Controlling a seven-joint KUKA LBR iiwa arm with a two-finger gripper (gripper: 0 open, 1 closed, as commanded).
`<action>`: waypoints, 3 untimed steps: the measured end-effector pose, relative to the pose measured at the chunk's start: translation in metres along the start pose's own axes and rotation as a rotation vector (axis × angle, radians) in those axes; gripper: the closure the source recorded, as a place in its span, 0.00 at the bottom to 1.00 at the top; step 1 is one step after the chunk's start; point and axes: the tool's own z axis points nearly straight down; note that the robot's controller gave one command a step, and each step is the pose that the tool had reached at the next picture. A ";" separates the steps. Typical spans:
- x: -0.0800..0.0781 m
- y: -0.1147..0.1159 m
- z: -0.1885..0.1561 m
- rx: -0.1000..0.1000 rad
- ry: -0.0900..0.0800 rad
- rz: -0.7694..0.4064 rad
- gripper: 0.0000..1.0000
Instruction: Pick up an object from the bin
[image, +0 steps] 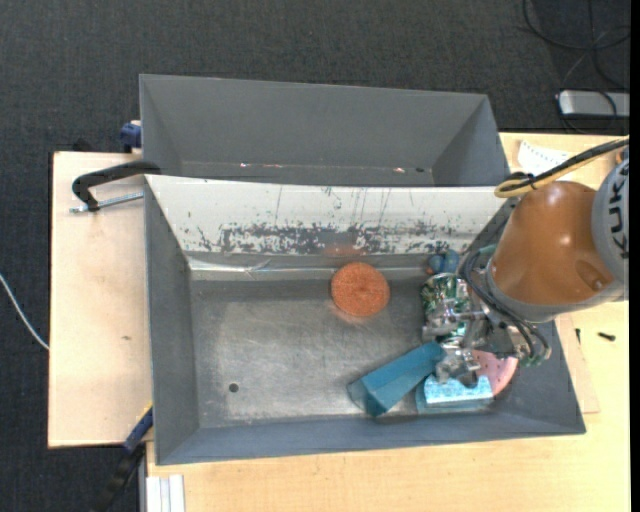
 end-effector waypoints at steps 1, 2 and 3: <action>-0.010 0.003 -0.031 -0.007 0.008 -0.091 1.00; -0.035 0.015 -0.089 -0.008 0.012 -0.150 1.00; -0.043 0.023 -0.148 -0.005 0.002 -0.369 1.00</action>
Offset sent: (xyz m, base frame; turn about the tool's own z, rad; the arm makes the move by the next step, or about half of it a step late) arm 0.0667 0.0482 0.1696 -0.2101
